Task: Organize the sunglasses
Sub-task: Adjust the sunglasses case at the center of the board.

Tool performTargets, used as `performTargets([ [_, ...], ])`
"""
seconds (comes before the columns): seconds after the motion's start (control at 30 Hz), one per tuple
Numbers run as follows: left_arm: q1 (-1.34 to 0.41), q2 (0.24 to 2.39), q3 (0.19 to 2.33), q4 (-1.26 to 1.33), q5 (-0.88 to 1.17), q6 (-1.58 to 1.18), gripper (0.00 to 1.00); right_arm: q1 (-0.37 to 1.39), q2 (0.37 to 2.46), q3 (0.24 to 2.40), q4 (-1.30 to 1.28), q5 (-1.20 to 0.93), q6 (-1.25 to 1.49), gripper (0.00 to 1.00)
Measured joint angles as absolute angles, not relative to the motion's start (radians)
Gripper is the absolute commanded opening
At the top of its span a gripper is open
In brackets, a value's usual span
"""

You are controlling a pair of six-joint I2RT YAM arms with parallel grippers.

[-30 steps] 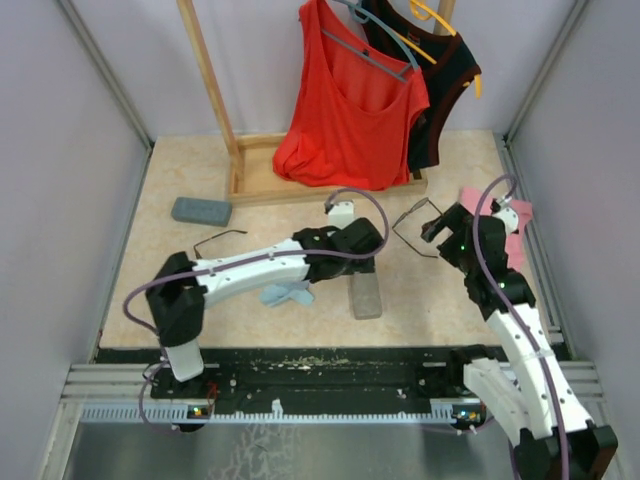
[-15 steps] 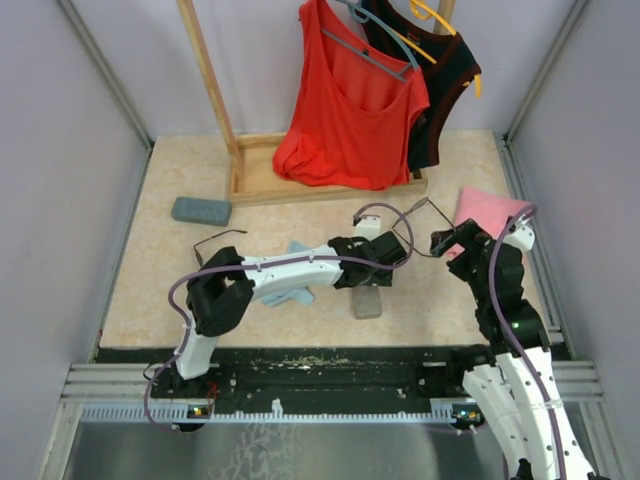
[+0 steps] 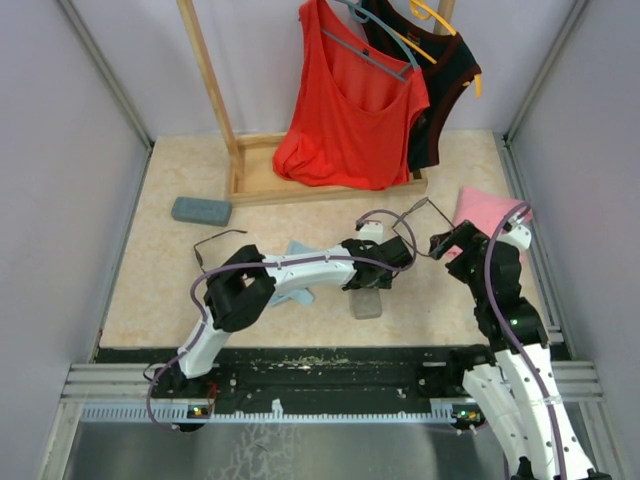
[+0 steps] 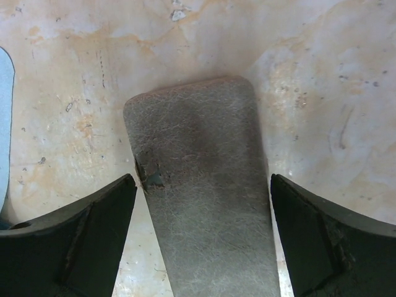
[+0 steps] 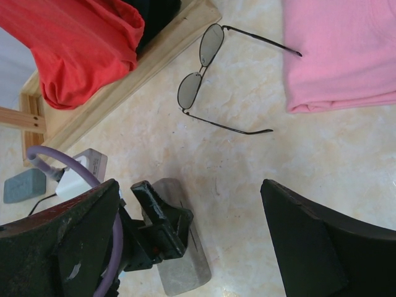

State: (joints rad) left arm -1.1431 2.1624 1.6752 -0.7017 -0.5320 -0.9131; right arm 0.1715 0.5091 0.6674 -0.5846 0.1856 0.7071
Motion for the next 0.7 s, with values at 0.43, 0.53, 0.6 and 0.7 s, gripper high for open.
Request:
performTargets([
  [0.43,-1.143,2.181,1.694,-0.732,-0.535,-0.947,0.74,0.171,0.513,0.667,-0.584,0.175,0.699,0.94],
  [0.53,-1.143,2.179,1.694,-0.733,-0.535,-0.945,0.67,0.171,0.514,0.667,-0.583,0.170,0.699,0.94],
  [0.6,-1.143,2.177,1.691,-0.733,-0.534,-0.945,0.62,0.171,0.520,0.667,-0.581,0.165,0.698,0.94],
  [0.7,-1.143,2.170,1.681,-0.729,-0.532,-0.933,0.57,0.171,0.528,0.667,-0.573,0.155,0.692,0.93],
])
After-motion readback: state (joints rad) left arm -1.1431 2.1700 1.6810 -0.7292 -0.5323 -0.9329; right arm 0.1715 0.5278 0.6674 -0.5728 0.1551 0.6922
